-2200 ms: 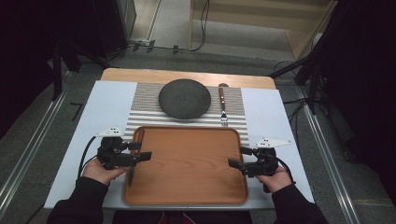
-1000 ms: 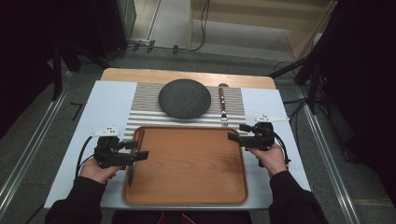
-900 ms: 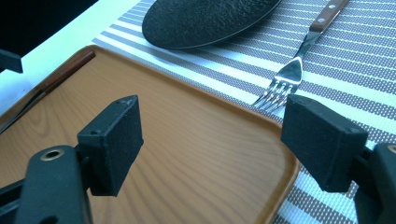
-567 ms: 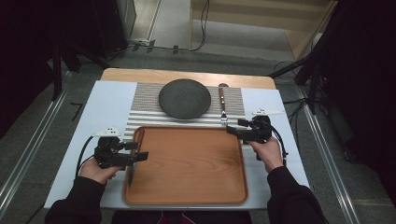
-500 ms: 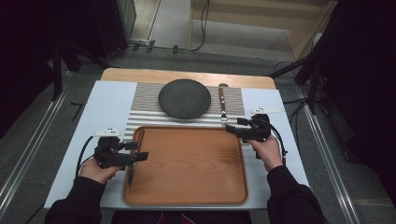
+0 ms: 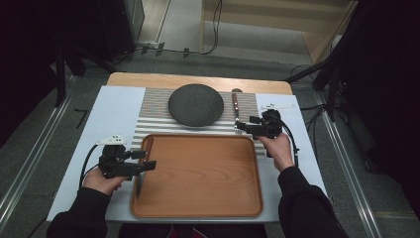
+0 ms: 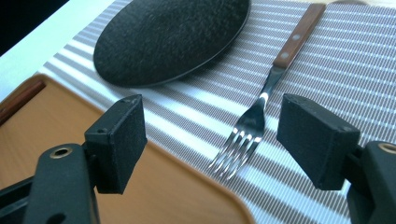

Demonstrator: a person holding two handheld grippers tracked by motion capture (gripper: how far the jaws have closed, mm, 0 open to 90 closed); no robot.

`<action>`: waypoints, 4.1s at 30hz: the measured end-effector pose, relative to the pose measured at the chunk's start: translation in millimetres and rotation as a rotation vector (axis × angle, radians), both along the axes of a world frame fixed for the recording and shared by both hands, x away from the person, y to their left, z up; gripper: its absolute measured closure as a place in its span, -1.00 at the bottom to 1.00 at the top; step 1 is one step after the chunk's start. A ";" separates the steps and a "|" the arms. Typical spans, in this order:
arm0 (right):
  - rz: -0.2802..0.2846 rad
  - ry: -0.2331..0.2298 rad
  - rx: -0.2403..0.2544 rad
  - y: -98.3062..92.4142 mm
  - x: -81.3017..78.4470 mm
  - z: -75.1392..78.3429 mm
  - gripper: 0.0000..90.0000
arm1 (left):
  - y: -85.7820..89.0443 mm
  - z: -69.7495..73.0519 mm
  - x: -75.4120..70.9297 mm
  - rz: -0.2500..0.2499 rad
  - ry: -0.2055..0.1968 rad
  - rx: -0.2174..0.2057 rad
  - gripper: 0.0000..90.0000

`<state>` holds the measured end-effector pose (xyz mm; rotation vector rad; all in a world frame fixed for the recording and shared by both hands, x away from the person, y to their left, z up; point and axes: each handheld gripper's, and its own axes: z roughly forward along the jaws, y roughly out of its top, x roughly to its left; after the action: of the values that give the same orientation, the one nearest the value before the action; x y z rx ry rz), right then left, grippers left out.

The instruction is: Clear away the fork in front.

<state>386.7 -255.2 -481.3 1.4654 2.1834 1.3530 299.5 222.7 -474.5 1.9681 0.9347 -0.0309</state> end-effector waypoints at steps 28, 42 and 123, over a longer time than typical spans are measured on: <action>-0.177 -0.035 -0.069 14.2 71.9 5.5 -0.48 | 0.0 -2.7 4.6 -0.006 0.019 0.002 -0.39; -0.298 -0.028 -0.115 33.2 94.9 3.0 -0.45 | 1.8 -0.5 7.0 0.004 0.010 0.006 -0.39; -0.326 0.241 -0.314 45.3 105.5 -1.0 0.67 | -1.6 -3.7 9.9 -0.007 0.026 0.014 -0.37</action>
<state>492.2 -209.9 -482.3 1.8259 2.0473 0.7257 309.4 221.1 -478.2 1.9879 0.9475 -0.0538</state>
